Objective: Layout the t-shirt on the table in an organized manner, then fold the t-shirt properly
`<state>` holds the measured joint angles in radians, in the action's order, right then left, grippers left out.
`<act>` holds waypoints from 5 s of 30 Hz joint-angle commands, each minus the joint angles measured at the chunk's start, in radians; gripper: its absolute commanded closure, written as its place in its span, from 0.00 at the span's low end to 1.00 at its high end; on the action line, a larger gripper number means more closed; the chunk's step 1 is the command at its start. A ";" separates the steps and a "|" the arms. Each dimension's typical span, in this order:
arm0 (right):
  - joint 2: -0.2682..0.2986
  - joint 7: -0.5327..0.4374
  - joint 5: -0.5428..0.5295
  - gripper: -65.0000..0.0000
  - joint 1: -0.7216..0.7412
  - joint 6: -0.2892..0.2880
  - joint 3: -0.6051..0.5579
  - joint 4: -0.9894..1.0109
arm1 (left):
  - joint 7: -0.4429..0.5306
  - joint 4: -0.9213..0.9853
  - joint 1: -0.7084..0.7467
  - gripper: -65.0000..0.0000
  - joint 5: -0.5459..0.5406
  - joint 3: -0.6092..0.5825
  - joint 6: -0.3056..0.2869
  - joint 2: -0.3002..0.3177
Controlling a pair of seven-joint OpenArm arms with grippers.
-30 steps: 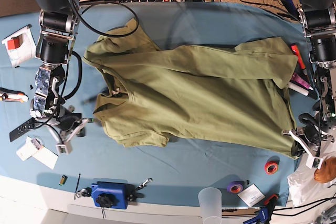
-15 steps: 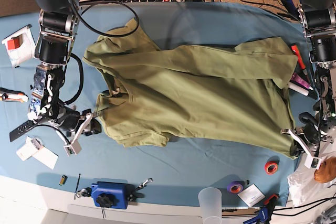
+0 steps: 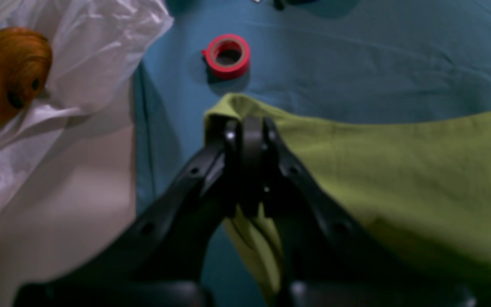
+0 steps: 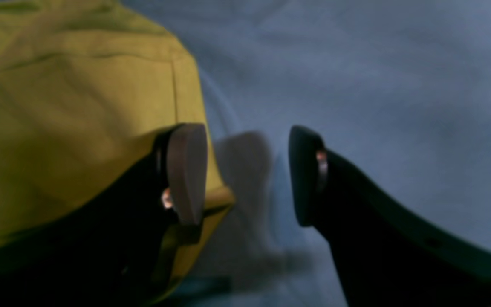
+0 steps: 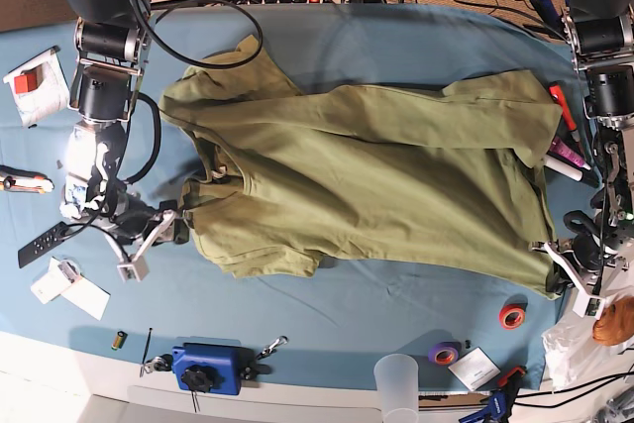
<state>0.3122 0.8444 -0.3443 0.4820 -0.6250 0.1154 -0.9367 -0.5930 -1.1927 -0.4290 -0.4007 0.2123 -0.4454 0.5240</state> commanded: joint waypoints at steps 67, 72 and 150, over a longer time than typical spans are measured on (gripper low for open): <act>0.040 0.216 -0.190 0.72 0.067 -0.011 0.085 -0.405 | -0.454 -0.018 -0.102 0.89 -0.473 0.180 -0.211 -0.013; 0.040 0.238 -0.190 0.72 -0.027 -0.008 0.087 -0.514 | -0.466 -0.153 0.024 0.93 -0.475 0.316 -0.211 -0.013; -0.285 0.442 -0.676 0.56 -0.890 -0.073 0.408 -0.817 | -0.506 -0.425 0.755 0.67 -0.901 0.587 -0.253 0.102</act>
<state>0.0189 1.2858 -1.0294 -0.4049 -0.6979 0.5205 -1.7447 -1.1168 -1.6035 0.3317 -1.2766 0.7910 -0.6933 0.5995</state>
